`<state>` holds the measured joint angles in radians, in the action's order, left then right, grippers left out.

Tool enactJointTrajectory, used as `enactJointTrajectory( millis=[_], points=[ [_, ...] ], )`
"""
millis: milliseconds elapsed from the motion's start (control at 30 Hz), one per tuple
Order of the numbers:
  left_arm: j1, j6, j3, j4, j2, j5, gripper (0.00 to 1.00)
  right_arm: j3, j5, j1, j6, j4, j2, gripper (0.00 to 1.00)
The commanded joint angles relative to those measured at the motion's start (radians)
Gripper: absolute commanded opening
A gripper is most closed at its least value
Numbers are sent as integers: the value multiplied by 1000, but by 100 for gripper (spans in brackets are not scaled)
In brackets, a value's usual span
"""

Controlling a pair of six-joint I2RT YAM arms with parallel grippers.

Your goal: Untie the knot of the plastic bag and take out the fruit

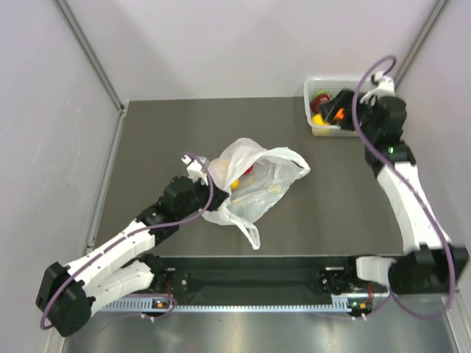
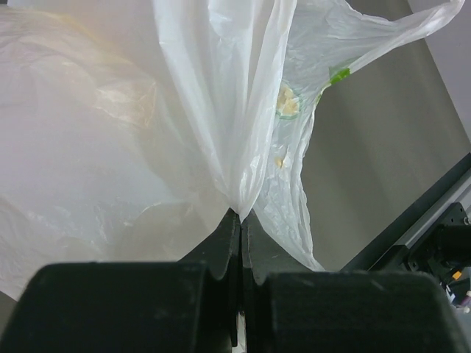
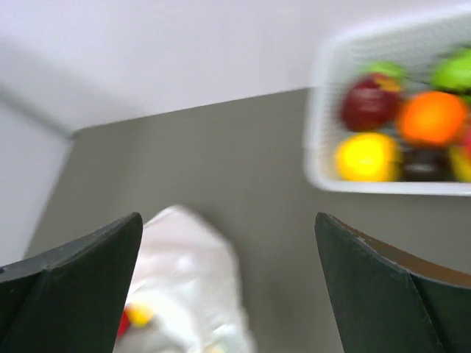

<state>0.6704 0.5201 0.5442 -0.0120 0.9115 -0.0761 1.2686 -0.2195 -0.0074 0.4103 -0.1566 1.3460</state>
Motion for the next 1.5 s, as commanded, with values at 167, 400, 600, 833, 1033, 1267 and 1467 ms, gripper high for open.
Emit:
enactJointTrajectory(
  millis=[167,400,600,833,1033,1267,1467],
  points=[
    [-2,32,-12,75,7,33,0,-374,-58,461,-114,-14,-413,99],
    [0,60,-10,89,7,55,0,-532,153,794,-105,124,-423,100],
    [0,75,25,86,52,22,0,-518,371,877,-70,322,-170,100],
    [0,72,89,96,84,1,0,-423,563,877,15,500,143,100],
    [0,55,126,96,105,-28,0,-335,618,862,73,609,326,100],
    [0,49,114,113,136,-77,0,-167,600,805,175,572,527,100],
    [0,60,68,155,155,-108,0,-13,654,767,212,473,660,99]
  ],
)
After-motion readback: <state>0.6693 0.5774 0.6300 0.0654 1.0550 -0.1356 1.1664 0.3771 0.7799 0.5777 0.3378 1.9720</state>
